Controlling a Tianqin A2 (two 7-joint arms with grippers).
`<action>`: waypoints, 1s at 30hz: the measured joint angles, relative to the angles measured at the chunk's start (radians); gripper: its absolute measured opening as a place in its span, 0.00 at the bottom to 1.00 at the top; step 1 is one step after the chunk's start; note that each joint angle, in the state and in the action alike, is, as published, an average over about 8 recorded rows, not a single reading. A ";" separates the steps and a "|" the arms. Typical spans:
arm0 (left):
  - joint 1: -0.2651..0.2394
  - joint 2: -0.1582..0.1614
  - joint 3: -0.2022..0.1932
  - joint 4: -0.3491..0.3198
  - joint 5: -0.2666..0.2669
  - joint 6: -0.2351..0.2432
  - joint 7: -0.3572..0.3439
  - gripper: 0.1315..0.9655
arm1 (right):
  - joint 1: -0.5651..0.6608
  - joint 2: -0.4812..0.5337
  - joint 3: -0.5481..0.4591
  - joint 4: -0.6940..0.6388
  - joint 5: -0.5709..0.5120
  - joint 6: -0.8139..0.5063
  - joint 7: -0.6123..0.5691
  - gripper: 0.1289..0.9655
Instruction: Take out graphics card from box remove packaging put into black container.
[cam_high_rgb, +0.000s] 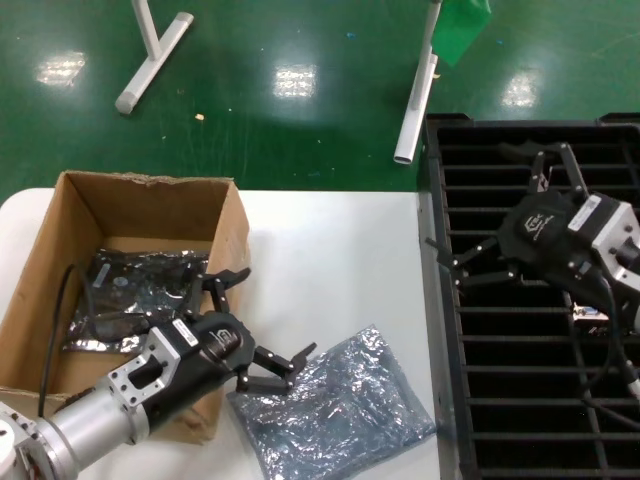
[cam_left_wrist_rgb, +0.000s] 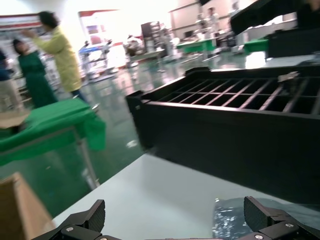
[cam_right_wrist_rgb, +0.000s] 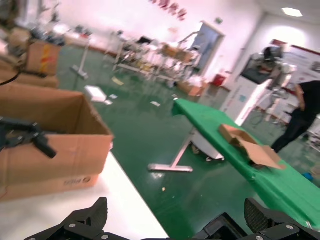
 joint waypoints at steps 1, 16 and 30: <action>0.010 0.002 -0.003 -0.015 0.005 -0.021 -0.015 1.00 | -0.012 -0.007 0.005 -0.002 0.012 0.017 -0.007 1.00; 0.153 0.037 -0.053 -0.238 0.076 -0.335 -0.231 1.00 | -0.182 -0.106 0.079 -0.034 0.190 0.274 -0.105 1.00; 0.288 0.069 -0.099 -0.447 0.143 -0.629 -0.434 1.00 | -0.342 -0.199 0.149 -0.063 0.356 0.513 -0.197 1.00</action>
